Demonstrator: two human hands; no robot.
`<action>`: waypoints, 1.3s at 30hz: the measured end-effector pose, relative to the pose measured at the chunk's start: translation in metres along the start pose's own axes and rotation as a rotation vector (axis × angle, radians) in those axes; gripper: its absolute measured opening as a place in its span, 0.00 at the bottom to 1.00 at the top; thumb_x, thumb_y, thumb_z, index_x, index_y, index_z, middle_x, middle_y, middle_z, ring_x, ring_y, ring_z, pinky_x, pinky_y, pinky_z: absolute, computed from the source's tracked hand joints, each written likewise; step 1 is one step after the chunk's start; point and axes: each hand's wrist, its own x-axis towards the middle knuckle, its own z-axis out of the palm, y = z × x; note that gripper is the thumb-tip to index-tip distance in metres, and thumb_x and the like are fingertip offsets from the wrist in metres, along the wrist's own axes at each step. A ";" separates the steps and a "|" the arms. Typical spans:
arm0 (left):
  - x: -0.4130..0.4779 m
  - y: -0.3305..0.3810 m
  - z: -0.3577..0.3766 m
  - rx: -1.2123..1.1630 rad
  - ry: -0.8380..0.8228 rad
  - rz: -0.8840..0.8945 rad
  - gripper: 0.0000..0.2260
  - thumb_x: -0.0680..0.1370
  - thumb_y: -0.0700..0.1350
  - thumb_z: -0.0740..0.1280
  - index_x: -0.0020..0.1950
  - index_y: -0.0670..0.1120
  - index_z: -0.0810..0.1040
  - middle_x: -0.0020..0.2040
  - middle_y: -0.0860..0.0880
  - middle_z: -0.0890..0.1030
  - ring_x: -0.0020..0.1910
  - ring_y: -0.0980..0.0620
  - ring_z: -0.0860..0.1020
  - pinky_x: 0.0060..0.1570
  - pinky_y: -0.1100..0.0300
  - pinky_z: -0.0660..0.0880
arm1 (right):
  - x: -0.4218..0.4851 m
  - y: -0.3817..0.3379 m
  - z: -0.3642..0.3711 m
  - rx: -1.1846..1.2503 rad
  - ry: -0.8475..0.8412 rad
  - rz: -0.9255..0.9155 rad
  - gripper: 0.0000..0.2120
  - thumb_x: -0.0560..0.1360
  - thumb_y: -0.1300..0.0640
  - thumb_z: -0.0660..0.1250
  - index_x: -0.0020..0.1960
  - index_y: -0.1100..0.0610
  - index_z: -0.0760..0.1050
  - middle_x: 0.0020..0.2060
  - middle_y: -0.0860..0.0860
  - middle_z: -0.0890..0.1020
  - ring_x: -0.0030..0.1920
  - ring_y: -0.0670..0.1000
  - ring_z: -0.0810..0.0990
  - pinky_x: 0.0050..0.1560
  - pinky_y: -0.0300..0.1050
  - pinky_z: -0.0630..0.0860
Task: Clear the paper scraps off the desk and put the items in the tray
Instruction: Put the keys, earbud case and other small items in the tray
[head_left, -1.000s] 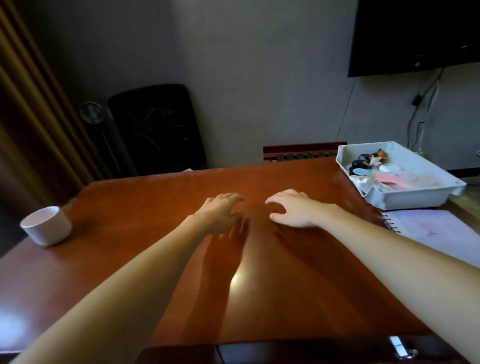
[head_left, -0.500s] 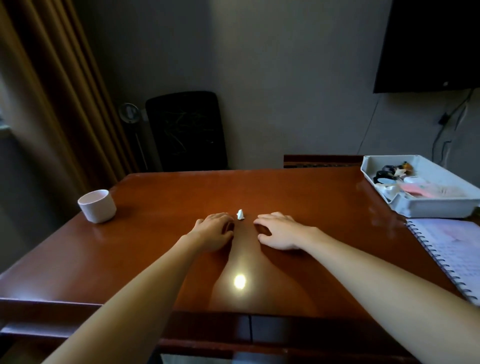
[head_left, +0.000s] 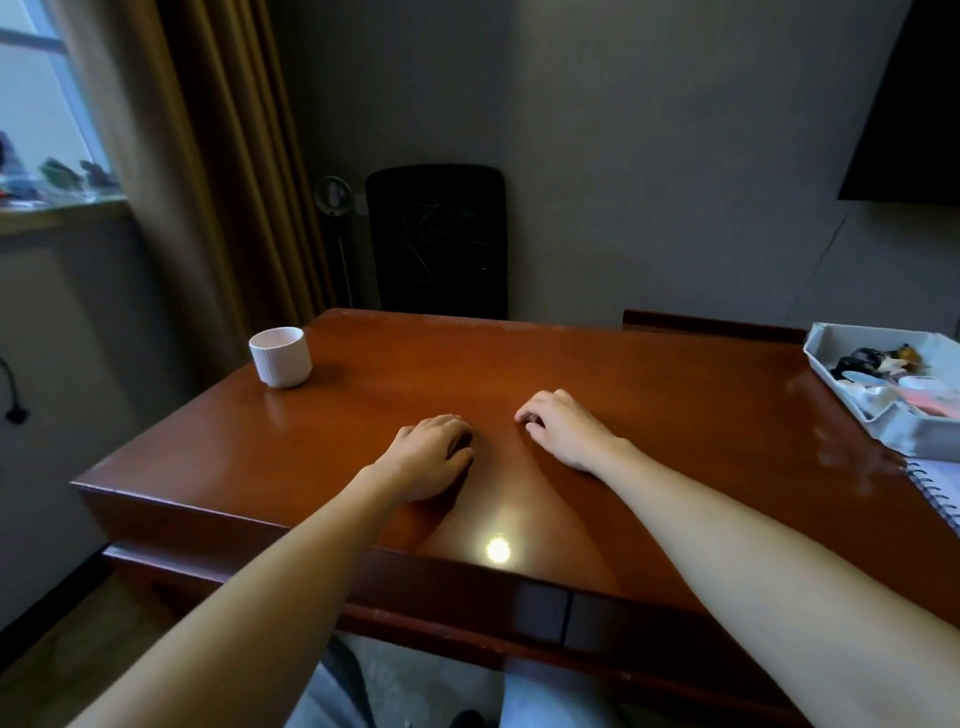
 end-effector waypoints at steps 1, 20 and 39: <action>-0.003 -0.008 -0.001 -0.005 0.020 -0.001 0.20 0.83 0.52 0.59 0.74 0.50 0.67 0.76 0.50 0.66 0.75 0.49 0.62 0.74 0.48 0.58 | 0.001 -0.005 0.002 0.000 0.017 -0.030 0.12 0.82 0.56 0.61 0.63 0.49 0.77 0.63 0.48 0.76 0.64 0.50 0.72 0.63 0.45 0.71; -0.153 -0.184 -0.021 0.169 0.422 -0.237 0.14 0.82 0.50 0.59 0.66 0.51 0.73 0.75 0.48 0.67 0.74 0.47 0.64 0.72 0.46 0.58 | 0.015 -0.221 0.071 0.026 0.047 -0.602 0.17 0.79 0.57 0.63 0.67 0.54 0.75 0.64 0.47 0.75 0.63 0.49 0.73 0.63 0.47 0.74; -0.419 -0.314 0.062 0.225 0.331 -0.810 0.23 0.78 0.45 0.61 0.74 0.45 0.67 0.76 0.46 0.64 0.75 0.47 0.62 0.73 0.50 0.53 | -0.055 -0.428 0.251 0.146 -0.356 -0.960 0.19 0.81 0.53 0.60 0.70 0.58 0.72 0.71 0.45 0.70 0.68 0.48 0.70 0.66 0.49 0.71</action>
